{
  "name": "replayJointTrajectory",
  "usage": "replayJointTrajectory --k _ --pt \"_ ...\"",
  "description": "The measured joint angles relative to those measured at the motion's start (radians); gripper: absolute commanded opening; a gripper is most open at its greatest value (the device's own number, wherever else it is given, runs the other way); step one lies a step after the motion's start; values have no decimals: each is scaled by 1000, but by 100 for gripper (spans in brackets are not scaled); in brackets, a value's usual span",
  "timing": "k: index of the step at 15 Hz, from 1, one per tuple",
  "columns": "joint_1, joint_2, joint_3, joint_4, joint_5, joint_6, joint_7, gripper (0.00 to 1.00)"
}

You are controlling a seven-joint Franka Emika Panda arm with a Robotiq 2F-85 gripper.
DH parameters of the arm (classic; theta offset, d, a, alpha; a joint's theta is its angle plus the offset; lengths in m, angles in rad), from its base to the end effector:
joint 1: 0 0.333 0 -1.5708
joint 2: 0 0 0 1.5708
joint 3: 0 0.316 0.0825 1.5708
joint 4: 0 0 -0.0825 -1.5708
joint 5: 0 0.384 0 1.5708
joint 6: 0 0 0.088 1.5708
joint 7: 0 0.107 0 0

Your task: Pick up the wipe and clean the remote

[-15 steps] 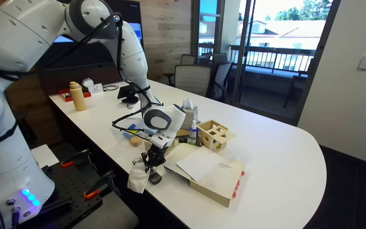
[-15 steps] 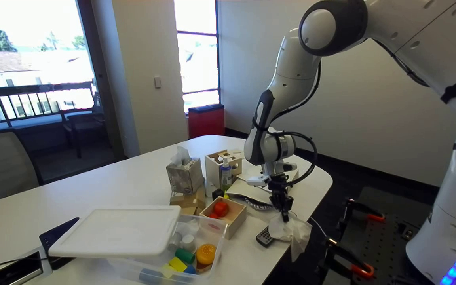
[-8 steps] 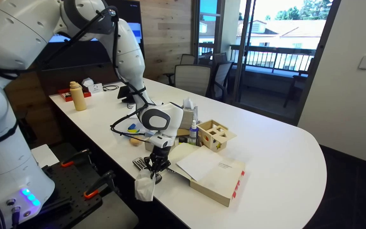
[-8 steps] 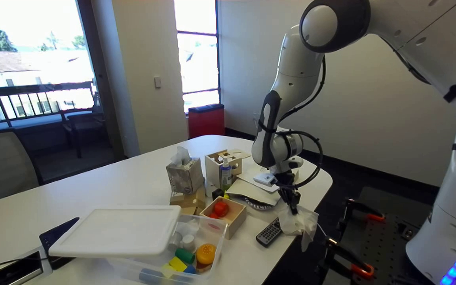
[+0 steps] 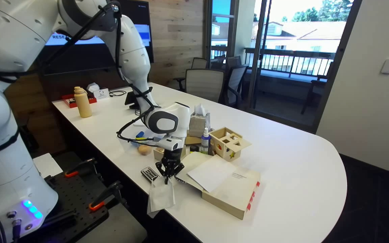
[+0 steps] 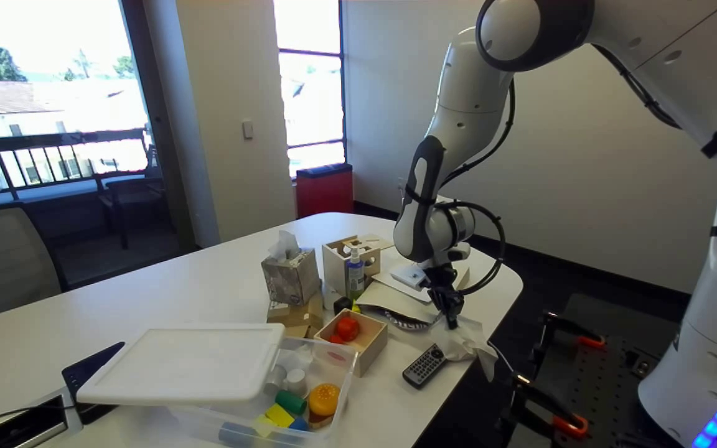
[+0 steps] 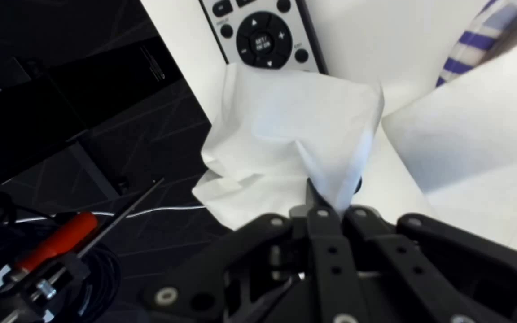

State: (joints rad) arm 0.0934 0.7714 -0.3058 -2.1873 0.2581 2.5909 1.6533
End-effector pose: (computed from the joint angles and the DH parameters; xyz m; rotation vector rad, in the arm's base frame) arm 0.4679 -0.1320 0.0272 1.4590 -2.4319 -0.2142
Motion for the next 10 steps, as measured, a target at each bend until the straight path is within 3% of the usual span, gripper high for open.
replayJointTrajectory --k 10 --pt "-28 8 180 34 5 25 -33 0"
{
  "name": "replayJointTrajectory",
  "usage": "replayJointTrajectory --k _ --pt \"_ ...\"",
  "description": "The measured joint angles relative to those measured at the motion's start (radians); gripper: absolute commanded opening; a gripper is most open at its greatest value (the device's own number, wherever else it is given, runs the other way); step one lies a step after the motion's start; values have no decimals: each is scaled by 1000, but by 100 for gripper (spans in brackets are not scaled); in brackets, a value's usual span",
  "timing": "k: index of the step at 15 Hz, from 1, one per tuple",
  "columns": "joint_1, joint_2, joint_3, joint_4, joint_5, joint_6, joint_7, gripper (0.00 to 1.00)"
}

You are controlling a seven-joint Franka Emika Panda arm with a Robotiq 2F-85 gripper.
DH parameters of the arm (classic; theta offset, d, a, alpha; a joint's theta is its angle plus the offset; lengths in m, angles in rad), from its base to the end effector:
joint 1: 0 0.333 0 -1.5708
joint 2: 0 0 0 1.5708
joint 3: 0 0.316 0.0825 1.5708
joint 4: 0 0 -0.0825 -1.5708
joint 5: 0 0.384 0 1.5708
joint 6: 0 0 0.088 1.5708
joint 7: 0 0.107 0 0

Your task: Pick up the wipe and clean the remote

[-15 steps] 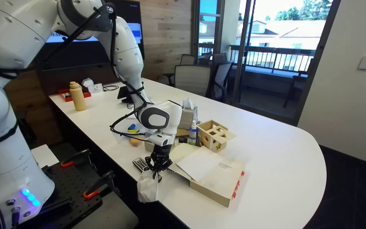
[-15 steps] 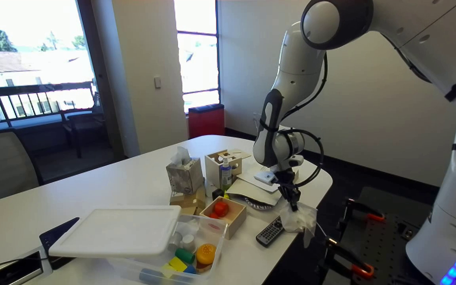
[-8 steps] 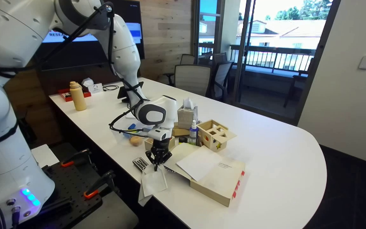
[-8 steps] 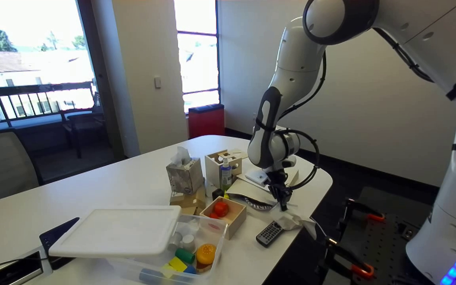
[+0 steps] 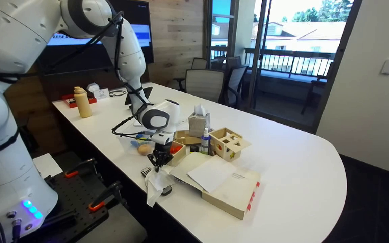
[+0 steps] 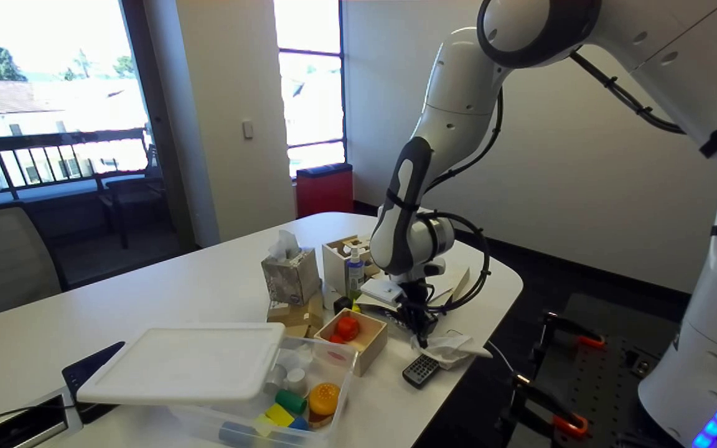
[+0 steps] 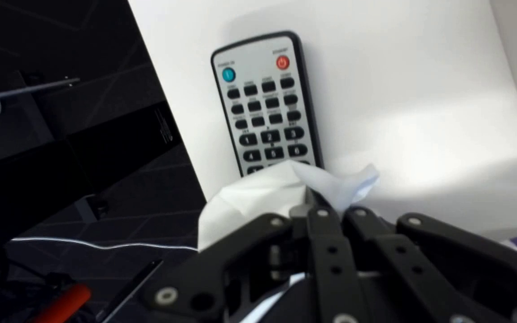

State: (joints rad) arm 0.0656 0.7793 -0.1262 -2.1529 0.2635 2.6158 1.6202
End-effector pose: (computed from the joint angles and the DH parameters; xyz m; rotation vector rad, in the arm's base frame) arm 0.4912 -0.0460 0.0159 1.6889 -2.3785 -0.3147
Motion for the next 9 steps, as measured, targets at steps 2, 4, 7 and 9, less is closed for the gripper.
replayJointTrajectory --k 2,4,7,9 --pt "-18 3 31 16 4 -7 -31 0" --pt "-35 8 56 33 8 -20 -66 0" --pt "-62 19 94 66 34 -26 -139 0" --pt "-69 20 109 97 41 -27 -180 0"
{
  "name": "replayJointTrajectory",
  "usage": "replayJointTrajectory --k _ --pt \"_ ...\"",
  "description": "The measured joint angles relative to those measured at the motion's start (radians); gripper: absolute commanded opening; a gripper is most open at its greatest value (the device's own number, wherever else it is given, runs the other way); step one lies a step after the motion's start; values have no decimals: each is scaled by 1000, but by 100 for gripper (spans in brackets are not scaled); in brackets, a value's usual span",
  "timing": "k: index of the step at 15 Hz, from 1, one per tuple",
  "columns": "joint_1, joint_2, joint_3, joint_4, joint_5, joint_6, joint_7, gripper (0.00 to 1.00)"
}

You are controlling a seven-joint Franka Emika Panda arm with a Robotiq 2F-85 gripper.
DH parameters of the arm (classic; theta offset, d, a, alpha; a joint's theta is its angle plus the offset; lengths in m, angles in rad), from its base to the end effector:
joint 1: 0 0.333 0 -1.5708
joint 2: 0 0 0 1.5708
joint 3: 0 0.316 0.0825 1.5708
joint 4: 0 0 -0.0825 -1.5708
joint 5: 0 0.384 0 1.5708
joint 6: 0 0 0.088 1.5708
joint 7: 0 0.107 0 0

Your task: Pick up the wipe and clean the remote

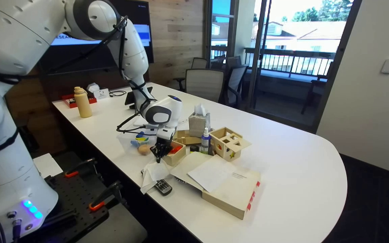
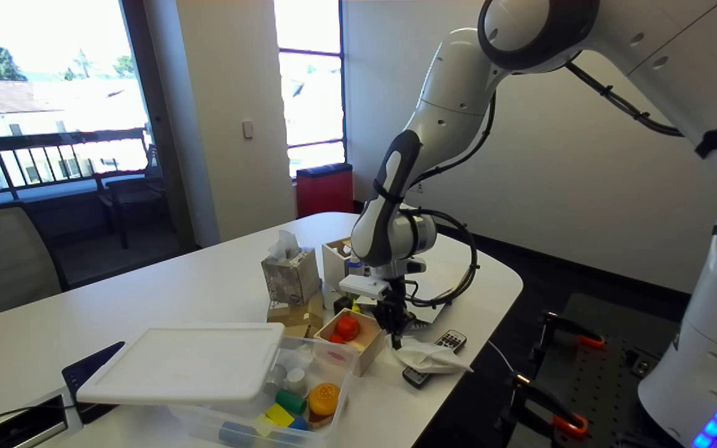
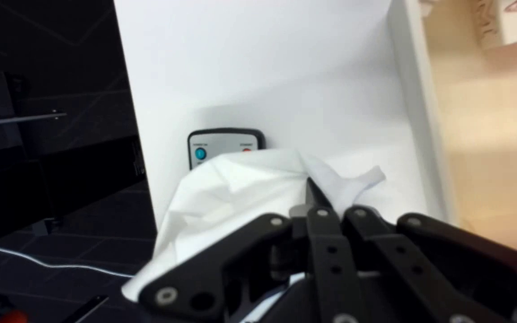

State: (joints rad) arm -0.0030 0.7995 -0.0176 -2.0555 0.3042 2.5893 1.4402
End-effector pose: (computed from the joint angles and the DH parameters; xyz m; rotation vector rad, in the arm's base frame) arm 0.5276 -0.0176 0.0226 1.9551 -2.3119 -0.4119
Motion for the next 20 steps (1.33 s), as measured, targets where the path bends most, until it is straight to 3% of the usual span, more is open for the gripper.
replayJointTrajectory --k 8,13,20 --pt "44 -79 18 213 -20 -26 -171 0" --pt "60 -100 75 354 -18 -28 -323 0" --pt "66 33 140 465 26 -47 -500 0"
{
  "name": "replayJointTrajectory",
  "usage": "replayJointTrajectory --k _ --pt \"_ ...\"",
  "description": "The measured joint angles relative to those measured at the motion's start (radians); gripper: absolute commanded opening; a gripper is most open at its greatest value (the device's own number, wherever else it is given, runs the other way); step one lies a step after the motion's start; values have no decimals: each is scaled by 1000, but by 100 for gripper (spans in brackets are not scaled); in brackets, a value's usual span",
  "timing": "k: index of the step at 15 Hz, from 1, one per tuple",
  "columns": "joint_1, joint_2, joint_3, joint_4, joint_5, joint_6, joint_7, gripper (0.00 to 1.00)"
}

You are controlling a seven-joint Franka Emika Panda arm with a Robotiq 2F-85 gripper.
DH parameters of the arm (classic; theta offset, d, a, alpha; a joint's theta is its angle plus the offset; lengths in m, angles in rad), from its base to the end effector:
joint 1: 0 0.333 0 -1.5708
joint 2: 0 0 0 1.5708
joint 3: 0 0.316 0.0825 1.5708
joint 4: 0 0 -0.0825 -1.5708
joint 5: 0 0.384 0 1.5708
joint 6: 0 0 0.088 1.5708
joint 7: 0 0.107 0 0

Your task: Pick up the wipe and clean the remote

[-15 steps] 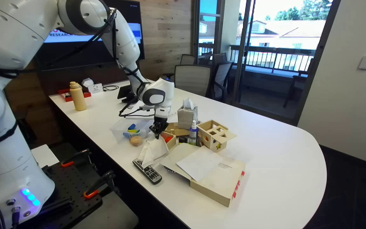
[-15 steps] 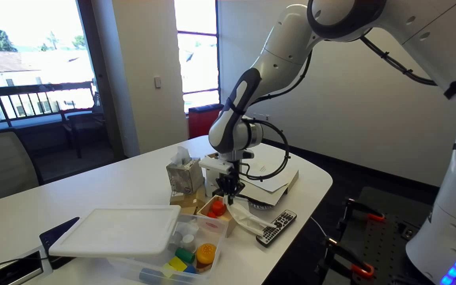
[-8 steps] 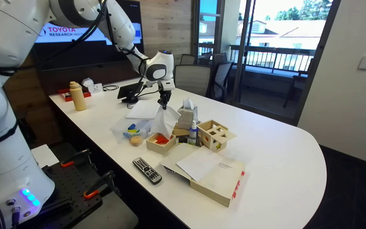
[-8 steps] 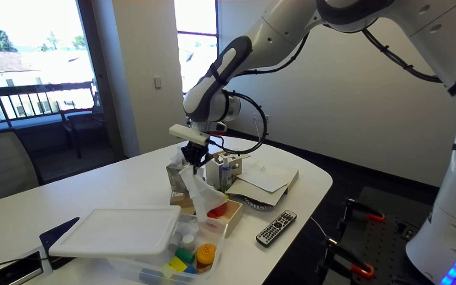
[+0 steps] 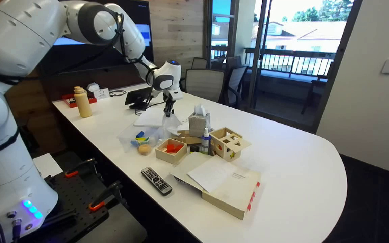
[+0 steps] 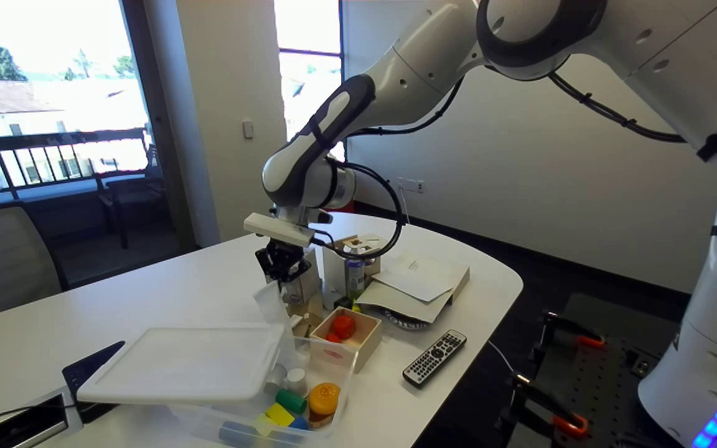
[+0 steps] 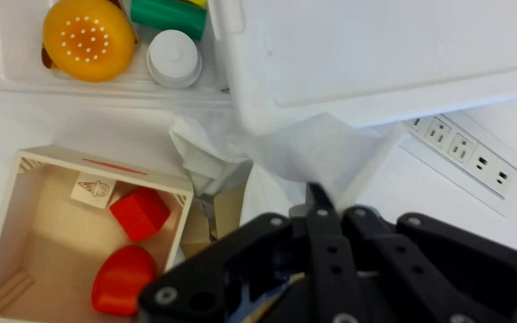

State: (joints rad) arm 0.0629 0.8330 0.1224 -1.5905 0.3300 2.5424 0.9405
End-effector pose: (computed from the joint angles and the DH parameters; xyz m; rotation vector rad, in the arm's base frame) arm 0.6952 0.1140 0.1564 -2.4428 1.4374 0.0813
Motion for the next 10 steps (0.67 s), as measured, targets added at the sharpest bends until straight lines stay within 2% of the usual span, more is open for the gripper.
replayJointTrajectory --k 10 --pt "-1 210 -27 153 8 -204 -15 0"
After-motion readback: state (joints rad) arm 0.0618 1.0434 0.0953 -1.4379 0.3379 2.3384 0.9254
